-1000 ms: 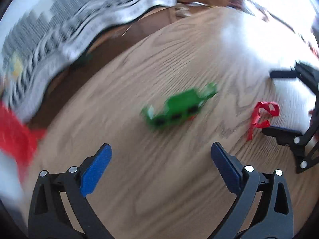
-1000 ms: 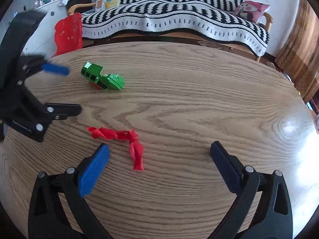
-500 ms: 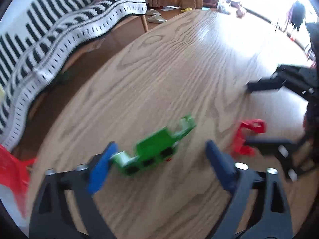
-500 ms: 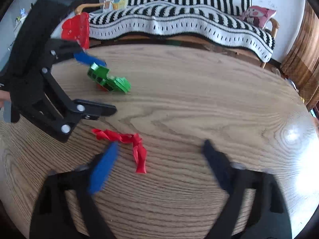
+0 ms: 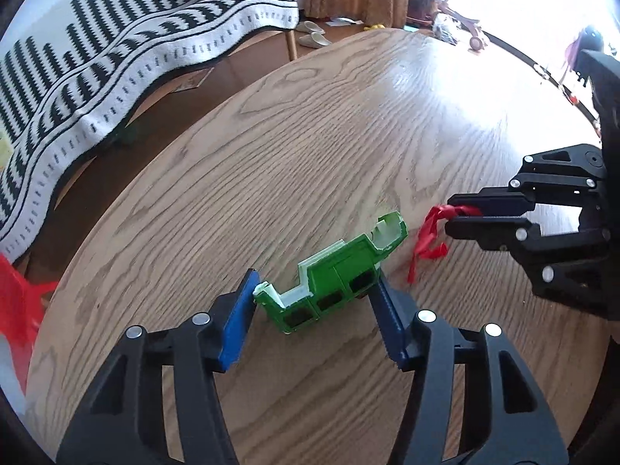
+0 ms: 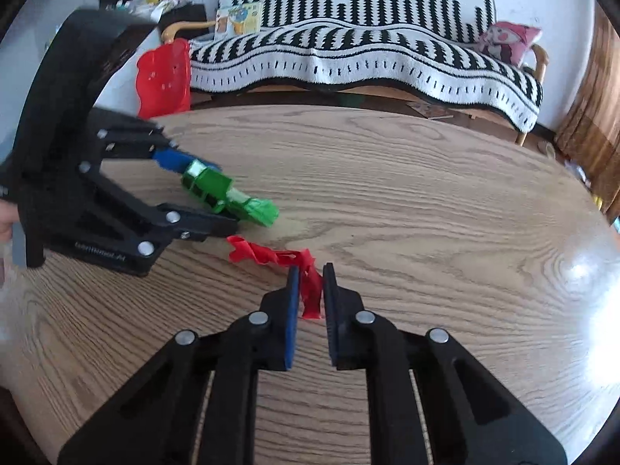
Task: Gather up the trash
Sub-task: 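Grasp the green toy car with the left tool while the right grasps the red piece, then carry the green toy car and red piece with both tools over the bin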
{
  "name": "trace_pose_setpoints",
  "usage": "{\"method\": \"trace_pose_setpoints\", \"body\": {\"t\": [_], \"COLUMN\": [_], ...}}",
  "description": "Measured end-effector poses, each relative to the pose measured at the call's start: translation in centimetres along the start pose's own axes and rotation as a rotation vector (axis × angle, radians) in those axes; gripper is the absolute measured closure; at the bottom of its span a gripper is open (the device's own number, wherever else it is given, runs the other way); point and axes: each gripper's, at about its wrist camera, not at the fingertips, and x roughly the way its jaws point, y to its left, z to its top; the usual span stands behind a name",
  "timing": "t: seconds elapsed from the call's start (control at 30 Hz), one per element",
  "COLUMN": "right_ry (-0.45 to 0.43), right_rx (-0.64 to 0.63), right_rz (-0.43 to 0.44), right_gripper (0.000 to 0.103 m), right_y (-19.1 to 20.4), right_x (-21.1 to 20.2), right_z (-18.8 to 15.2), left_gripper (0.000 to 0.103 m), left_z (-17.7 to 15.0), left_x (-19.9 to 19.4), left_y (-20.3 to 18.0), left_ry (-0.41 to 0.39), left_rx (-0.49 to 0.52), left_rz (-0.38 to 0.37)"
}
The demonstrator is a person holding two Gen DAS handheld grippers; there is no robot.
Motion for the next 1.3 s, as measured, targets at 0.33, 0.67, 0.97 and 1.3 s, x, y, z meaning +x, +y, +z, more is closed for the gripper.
{"method": "trace_pose_setpoints", "body": {"t": [0.33,0.67,0.97,1.3], "right_ry": [-0.018,-0.126,-0.253,-0.25], "right_rx": [0.039,0.119,0.223,0.33], "right_rz": [-0.012,-0.058,-0.218,-0.261], "right_gripper": [0.091,0.091,0.091,0.091], "right_y": [0.1,-0.8,-6.8,-11.1], "right_x": [-2.1,-10.1,-26.8,-36.8], "right_z": [-0.6,-4.0,-15.0,-28.5], "left_gripper": [0.047,0.047,0.047,0.047], "left_z": [-0.7,-1.1,-0.5,-1.9], "left_x": [-4.2,-10.7,-17.4,-15.2], "left_y": [-0.9,-7.4,-21.3,-40.0], "left_ry": [-0.023,-0.09,-0.161,-0.138], "left_rx": [-0.057,-0.065,0.088,0.149], "left_rz": [0.039,0.028,0.022,-0.175]}}
